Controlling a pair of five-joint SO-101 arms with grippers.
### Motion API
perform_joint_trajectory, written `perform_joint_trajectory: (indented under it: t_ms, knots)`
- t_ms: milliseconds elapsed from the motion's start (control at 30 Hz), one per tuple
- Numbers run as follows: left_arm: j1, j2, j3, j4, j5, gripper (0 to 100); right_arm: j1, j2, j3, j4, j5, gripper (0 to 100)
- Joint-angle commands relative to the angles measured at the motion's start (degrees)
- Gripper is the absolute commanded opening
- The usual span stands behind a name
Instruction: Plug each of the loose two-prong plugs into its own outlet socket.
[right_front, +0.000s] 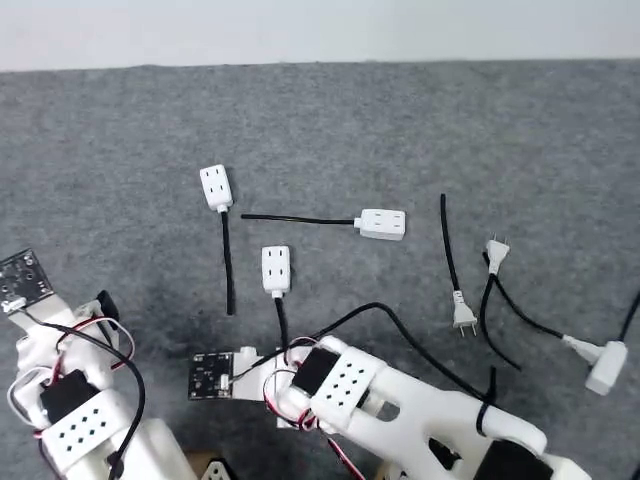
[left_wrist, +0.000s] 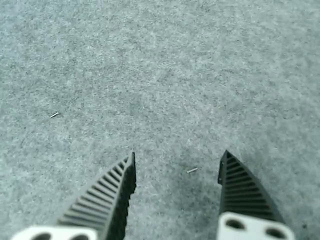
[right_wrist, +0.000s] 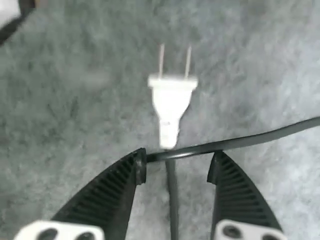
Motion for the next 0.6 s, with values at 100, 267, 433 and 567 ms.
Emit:
perform_joint_trajectory:
  t_ms: [100, 267, 433, 567]
  knots:
    - [0.4, -0.8, -1.3, -1.8, -0.4, 25, -0.9, 0.0, -3.0, -3.2, -0.8, 20.5]
    - [0.4, -0.8, -1.3, -1.8, -0.5, 25, -0.8, -0.1, -4.0, -3.2, -3.9, 20.5]
    - [0.4, -0.8, -1.3, -1.8, -0.5, 25, -0.8, -0.8, -6.8, -0.2, -3.9, 20.5]
    - [0.4, -0.8, -1.1, -2.9, -0.5, 25, -2.3, -0.8, -8.2, 0.5, -4.0, 20.4]
